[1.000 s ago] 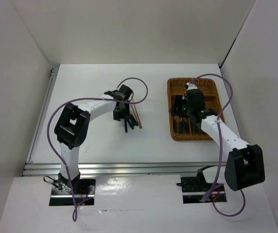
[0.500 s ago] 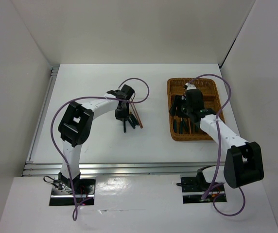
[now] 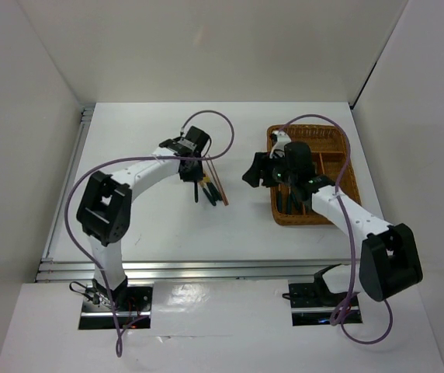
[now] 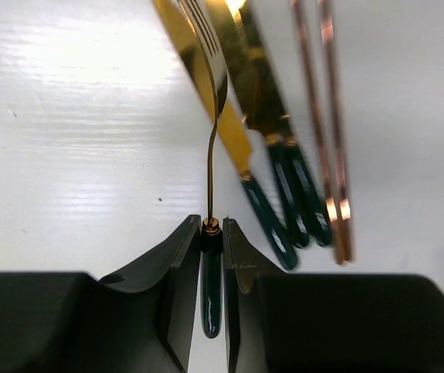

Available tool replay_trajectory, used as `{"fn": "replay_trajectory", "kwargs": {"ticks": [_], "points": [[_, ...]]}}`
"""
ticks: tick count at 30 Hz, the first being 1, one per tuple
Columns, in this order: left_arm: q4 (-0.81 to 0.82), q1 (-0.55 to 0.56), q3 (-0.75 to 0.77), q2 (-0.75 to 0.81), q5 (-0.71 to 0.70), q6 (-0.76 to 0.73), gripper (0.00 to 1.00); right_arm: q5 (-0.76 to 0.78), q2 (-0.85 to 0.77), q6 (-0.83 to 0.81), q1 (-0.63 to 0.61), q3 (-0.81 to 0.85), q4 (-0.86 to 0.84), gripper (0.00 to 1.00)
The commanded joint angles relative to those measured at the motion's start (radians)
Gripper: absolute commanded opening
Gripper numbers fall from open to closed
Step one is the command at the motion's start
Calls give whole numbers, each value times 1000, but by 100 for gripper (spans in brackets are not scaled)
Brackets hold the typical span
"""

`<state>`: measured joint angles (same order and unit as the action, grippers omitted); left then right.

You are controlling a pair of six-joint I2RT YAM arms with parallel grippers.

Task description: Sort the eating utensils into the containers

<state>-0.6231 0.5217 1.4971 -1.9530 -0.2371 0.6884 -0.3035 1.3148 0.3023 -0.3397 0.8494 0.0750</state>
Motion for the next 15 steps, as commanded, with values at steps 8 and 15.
{"fn": "replay_trajectory", "kwargs": {"ticks": [8, 15], "points": [[215, -14, -52, 241, 94, 49, 28, -95, 175, -5, -182, 109, -256, 79], [272, -32, -83, 241, 183, 68, 28, -65, 215, 40, -226, 154, -345, 92]]}}
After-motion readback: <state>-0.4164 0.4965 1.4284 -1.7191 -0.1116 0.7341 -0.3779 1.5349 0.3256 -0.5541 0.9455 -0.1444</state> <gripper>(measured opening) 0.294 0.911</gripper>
